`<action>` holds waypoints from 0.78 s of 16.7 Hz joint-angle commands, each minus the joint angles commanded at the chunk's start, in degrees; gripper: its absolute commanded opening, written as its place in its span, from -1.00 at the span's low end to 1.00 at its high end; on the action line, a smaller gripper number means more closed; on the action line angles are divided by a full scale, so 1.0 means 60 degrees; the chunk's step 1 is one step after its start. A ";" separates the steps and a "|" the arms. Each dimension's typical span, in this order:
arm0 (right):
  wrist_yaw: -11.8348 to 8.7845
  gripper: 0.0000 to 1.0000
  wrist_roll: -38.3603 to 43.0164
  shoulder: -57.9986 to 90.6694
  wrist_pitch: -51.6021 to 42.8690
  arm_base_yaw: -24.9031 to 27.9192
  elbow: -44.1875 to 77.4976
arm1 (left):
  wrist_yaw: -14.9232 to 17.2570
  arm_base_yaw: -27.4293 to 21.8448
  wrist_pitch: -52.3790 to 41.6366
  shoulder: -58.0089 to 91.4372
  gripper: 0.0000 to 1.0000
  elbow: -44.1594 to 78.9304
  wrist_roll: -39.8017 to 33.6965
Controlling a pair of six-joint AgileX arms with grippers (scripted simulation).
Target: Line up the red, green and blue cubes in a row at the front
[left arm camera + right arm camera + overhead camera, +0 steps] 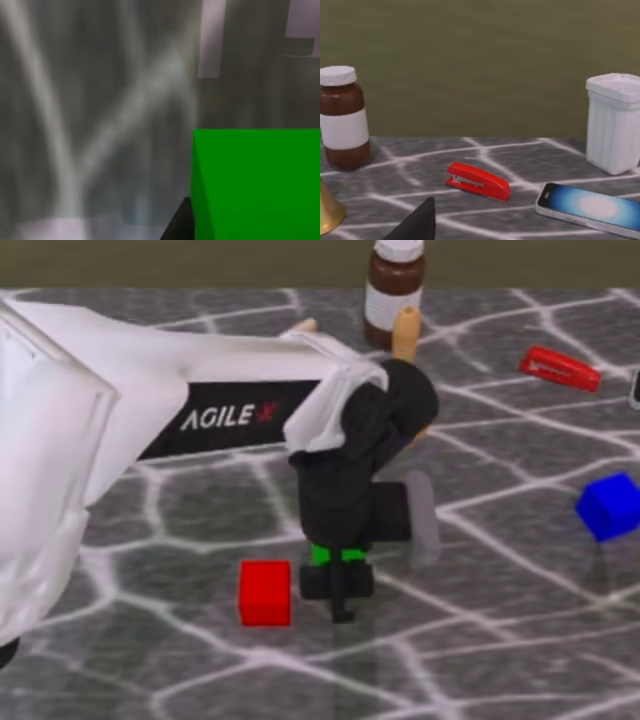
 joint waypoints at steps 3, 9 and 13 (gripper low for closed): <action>0.0000 1.00 0.0000 0.0000 0.0000 0.0000 0.0000 | -0.0001 -0.0021 0.0275 0.0130 -1.00 -0.0199 0.0012; 0.0000 1.00 0.0000 0.0000 0.0000 0.0000 0.0000 | -0.0001 -0.0021 0.0275 0.0130 -0.40 -0.0199 0.0012; 0.0000 1.00 0.0000 0.0000 0.0000 0.0000 0.0000 | -0.0001 -0.0021 0.0275 0.0130 0.21 -0.0199 0.0012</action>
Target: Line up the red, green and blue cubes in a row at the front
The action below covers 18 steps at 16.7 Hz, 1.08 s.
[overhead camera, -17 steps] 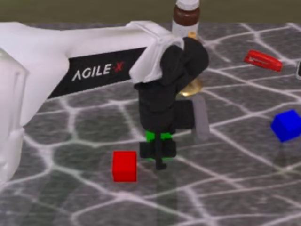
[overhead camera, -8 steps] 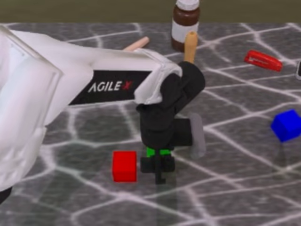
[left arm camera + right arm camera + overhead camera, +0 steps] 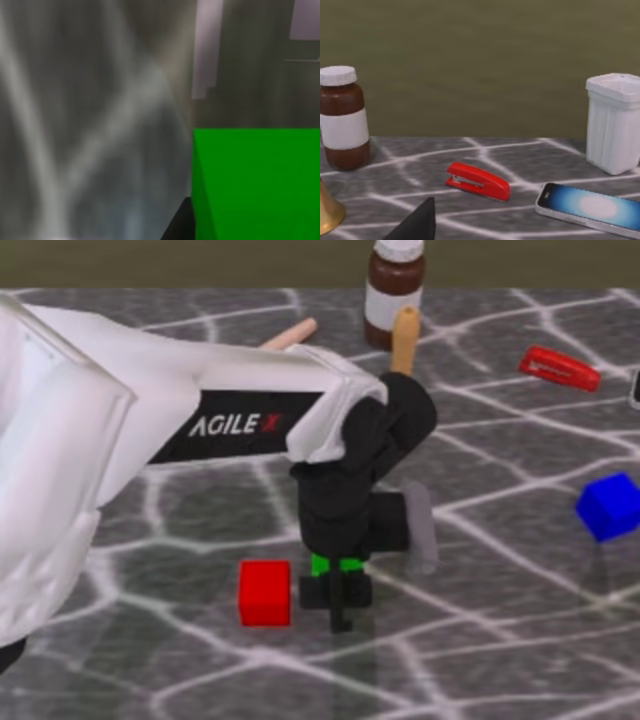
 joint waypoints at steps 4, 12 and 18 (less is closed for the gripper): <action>0.0000 1.00 0.0000 0.0000 0.0000 0.0000 0.0000 | 0.0000 0.0000 0.0000 0.0000 0.81 0.0000 0.0000; 0.0000 1.00 0.0000 0.0000 0.0000 0.0000 0.0000 | 0.0000 0.0000 0.0000 0.0000 1.00 0.0000 0.0000; 0.0000 1.00 0.0000 0.0000 0.0000 0.0000 0.0000 | 0.0003 0.0099 -0.0725 -0.0241 1.00 0.0552 -0.0025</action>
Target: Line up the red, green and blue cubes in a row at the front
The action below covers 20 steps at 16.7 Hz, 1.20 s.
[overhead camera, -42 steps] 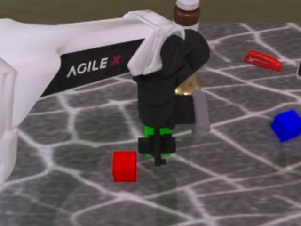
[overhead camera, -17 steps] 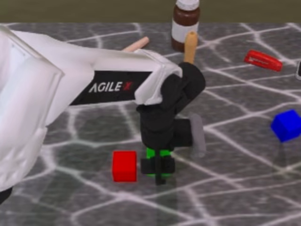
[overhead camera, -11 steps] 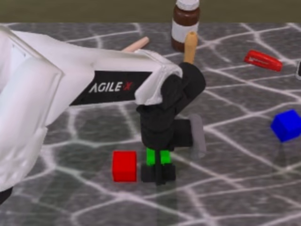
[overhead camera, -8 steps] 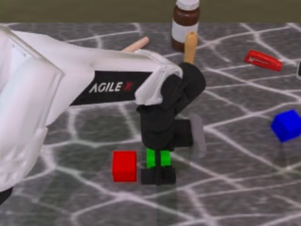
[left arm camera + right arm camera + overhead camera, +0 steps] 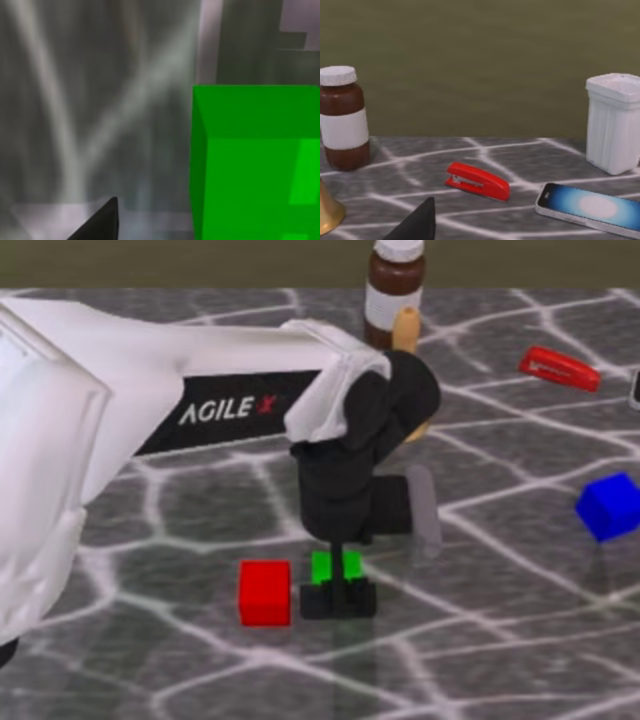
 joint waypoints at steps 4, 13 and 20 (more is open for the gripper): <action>0.0000 1.00 0.0000 0.0000 0.0000 0.0000 0.0000 | -0.0008 0.0079 -0.1418 -0.0451 1.00 0.0849 0.0015; -0.0017 1.00 -0.0091 0.0530 -0.0366 0.0047 0.0519 | -0.0040 0.0346 -0.1199 -0.1097 1.00 0.0430 -0.0204; -0.0008 1.00 -0.0719 0.4976 -0.2895 0.0233 0.4213 | -0.0178 0.2454 0.1261 -0.5801 1.00 -0.3387 -0.1927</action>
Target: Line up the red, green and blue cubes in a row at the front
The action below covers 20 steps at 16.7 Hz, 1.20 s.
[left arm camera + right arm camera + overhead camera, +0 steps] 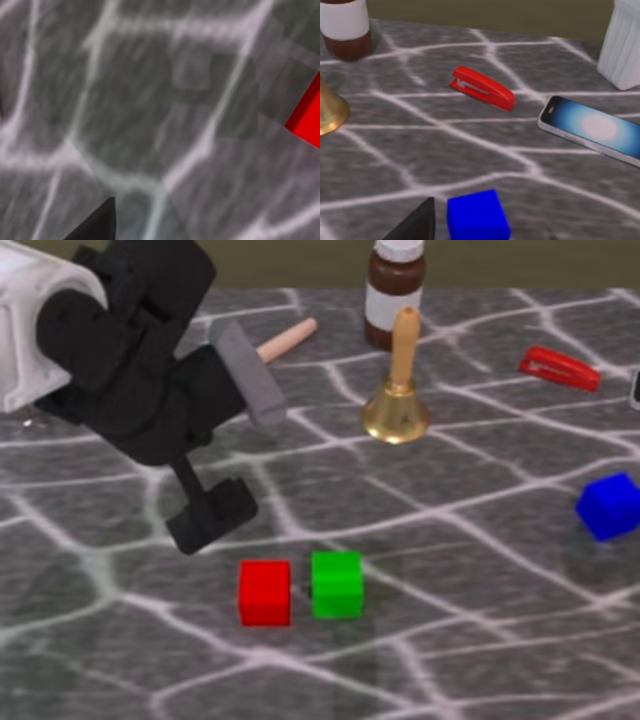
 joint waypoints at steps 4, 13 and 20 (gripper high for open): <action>0.0033 1.00 -0.0501 0.4057 -0.2000 0.0129 0.2788 | -0.0077 0.1564 0.1946 -0.4091 1.00 -0.3333 -0.1431; 0.0066 1.00 -0.1506 1.2022 -0.6053 0.0421 0.8407 | -0.0036 0.4278 0.6231 -1.2031 1.00 -0.9808 -0.4422; 0.0026 1.00 -0.1848 1.4514 -0.7358 0.0523 1.0548 | 0.0116 0.5062 0.8074 -1.4725 1.00 -1.1621 -0.5678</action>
